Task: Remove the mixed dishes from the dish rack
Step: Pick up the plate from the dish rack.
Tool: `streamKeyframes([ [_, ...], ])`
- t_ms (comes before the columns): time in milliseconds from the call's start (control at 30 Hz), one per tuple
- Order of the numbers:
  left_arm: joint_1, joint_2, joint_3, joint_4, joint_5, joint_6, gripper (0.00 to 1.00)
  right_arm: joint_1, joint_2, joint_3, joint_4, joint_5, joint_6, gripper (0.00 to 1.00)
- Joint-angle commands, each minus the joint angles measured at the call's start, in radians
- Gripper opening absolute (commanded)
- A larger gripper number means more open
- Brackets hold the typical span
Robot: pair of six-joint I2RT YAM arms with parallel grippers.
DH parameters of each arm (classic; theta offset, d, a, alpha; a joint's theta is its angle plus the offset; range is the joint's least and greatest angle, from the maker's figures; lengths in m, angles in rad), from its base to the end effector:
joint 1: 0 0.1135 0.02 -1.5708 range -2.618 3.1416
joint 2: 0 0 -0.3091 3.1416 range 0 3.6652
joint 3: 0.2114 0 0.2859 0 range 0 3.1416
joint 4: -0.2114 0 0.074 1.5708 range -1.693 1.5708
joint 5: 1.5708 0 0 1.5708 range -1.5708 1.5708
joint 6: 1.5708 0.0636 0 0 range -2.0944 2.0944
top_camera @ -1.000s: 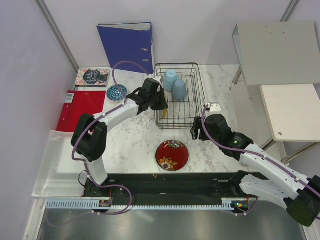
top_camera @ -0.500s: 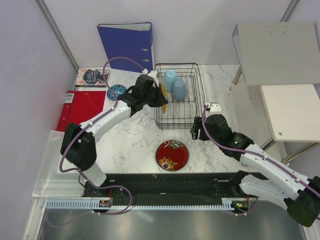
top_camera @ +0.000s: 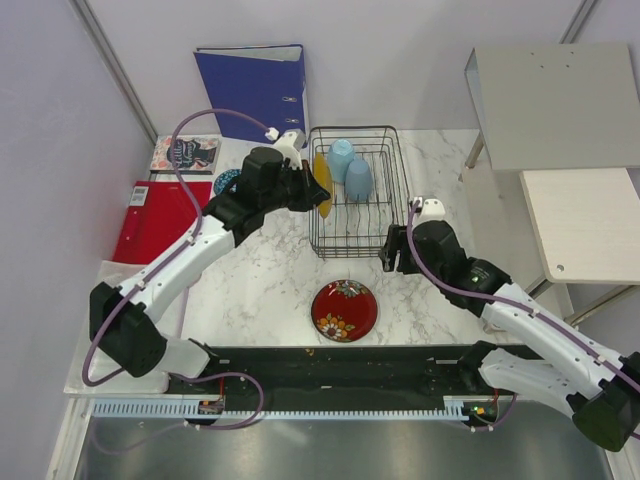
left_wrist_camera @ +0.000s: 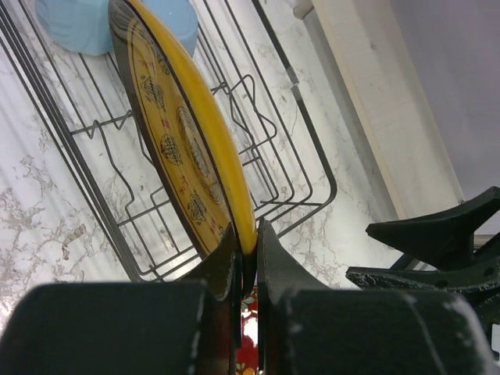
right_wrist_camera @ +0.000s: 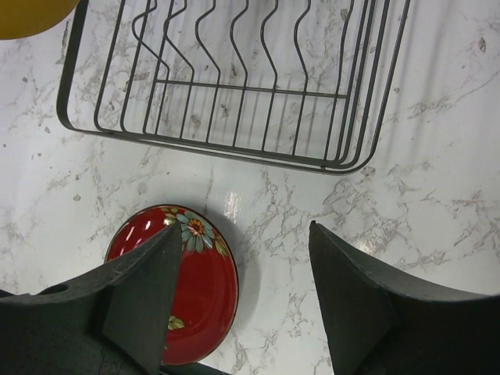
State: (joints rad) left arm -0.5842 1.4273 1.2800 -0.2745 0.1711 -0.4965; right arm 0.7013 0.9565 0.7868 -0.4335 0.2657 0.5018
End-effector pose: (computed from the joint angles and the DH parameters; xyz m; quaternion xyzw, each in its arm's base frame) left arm 0.3158 -0.2218 0.3818 0.0831 0.8336 -0.3400 0.4274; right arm 0.1934 0.1414 0.3012 -0.0261 0.8792 0.1642 0.4465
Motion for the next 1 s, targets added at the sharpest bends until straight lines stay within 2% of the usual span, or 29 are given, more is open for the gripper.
streamKeyframes([
  [0,0.001,-0.077,-0.001,0.040,0.031,0.062,0.02,0.003,-0.025,0.049,-0.013,0.020,0.029,0.73],
  [300,-0.028,-0.156,-0.039,-0.011,-0.001,0.188,0.02,0.003,-0.032,0.077,-0.014,0.000,0.044,0.73],
  [433,-0.089,-0.200,-0.050,-0.074,-0.125,0.309,0.02,0.003,-0.001,0.097,-0.016,-0.016,0.027,0.73],
  [667,-0.193,-0.251,-0.090,-0.091,-0.315,0.450,0.02,0.003,0.027,0.120,-0.014,-0.014,0.023,0.73],
  [967,-0.397,-0.245,-0.159,-0.091,-0.567,0.645,0.02,0.003,0.016,0.141,-0.031,-0.003,0.035,0.73],
])
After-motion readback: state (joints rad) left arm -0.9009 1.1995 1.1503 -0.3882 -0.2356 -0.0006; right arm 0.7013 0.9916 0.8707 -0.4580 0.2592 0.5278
